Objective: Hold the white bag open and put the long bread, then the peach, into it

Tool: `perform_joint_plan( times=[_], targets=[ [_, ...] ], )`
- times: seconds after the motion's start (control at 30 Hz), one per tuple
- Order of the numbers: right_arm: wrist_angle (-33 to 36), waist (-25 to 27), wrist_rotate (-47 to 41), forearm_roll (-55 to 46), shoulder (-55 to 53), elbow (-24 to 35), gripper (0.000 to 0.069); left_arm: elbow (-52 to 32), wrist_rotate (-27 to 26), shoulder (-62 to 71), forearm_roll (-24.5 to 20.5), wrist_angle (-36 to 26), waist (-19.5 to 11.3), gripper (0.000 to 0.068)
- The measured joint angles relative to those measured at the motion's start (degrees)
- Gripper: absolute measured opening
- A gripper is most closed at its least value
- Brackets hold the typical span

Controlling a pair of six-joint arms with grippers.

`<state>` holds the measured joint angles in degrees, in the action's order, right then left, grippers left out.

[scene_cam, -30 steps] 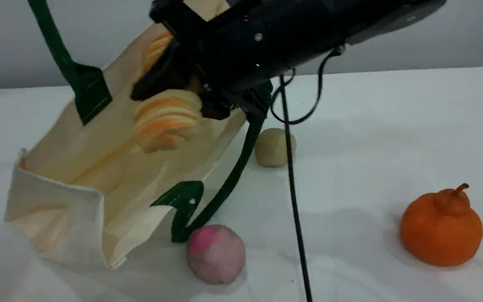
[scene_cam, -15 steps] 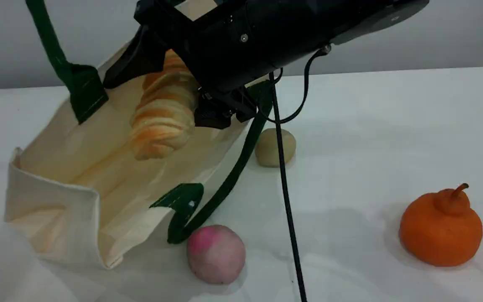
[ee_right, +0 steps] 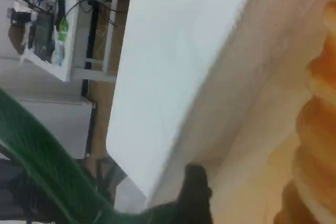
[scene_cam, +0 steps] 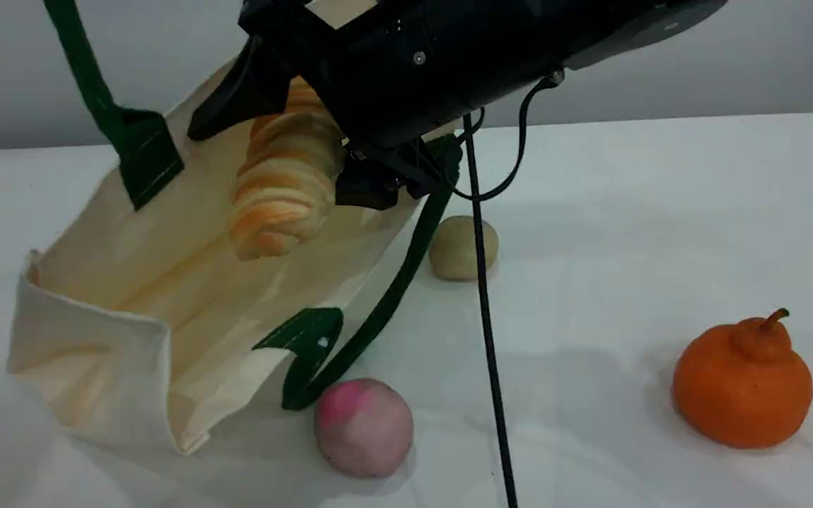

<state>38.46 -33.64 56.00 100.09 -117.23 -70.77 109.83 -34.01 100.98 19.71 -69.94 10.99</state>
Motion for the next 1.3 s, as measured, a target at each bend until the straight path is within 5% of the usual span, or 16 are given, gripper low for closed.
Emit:
perform_joint_plan(
  times=[0.9, 1.3],
  targets=[
    [-13.61, 0.0, -0.25, -13.91, 0.0, 0.0, 0.0587, 0.0, 0.0, 0.0, -0.01, 0.0, 0.0, 0.0092],
    [-12.67, 0.0, -1.04, -14.39, 0.06, 0.0, 0.0587, 0.0, 0.0, 0.0, -0.06, -0.04, 0.0, 0.0092]
  ],
)
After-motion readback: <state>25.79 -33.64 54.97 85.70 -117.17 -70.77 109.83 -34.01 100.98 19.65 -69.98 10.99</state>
